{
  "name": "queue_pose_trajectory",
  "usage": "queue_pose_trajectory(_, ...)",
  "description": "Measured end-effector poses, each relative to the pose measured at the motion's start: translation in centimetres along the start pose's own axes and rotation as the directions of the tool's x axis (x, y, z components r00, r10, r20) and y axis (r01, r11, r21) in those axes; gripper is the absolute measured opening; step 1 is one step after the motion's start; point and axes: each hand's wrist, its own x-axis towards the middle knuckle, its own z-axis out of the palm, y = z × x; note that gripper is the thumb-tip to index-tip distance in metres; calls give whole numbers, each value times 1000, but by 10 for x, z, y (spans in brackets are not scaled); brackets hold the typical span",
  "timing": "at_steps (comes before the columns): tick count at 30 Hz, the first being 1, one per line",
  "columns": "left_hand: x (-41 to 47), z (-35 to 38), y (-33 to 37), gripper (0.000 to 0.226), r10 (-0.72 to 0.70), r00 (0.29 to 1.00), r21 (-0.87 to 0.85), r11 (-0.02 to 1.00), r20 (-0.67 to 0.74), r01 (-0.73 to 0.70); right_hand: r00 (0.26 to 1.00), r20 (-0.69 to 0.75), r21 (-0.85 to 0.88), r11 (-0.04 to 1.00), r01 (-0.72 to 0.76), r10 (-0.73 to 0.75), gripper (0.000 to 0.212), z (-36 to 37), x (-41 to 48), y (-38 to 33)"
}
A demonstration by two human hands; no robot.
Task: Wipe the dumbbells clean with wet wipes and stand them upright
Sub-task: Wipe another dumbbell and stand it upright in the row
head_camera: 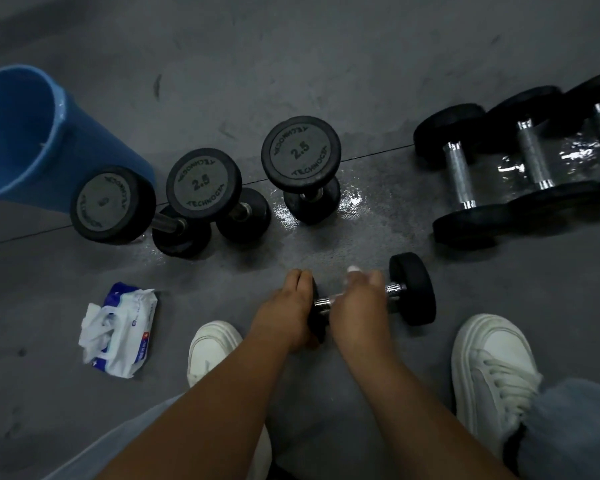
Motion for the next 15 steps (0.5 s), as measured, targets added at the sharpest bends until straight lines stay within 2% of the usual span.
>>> queue_pose_trajectory(2,1,-2,0,110,-3,1000,22,1000,2,3,990,-133,-43,998,-50,44,53,-5,-15,11)
queue_pose_trajectory(3,2,-4,1,113,-4,1000,34,999,5,4,989,-133,-89,993,-72,60,62,-3,-24,17)
queue_pose_trajectory(6,1,-5,1,116,-9,1000,49,999,16,8,991,-33,-156,979,-132,129,78,10,-42,33)
queue_pose_trajectory(10,1,-5,2,106,-16,1000,38,999,14,16,983,14,-131,975,-181,184,80,12,-36,27)
queue_pose_trajectory(12,2,-6,1,102,-18,1000,21,1000,18,17,981,4,-11,981,-194,194,75,13,-35,28)
queue_pose_trajectory(13,2,-7,1,102,-13,1000,18,1000,17,12,975,-28,115,969,-217,221,67,14,-36,33)
queue_pose_trajectory(14,2,-6,0,105,-8,1000,19,1000,19,7,948,-73,270,921,-280,309,54,11,-35,34)
queue_pose_trajectory(15,2,-6,0,108,-8,1000,23,1000,23,7,897,-58,430,822,-374,439,37,5,-32,38)
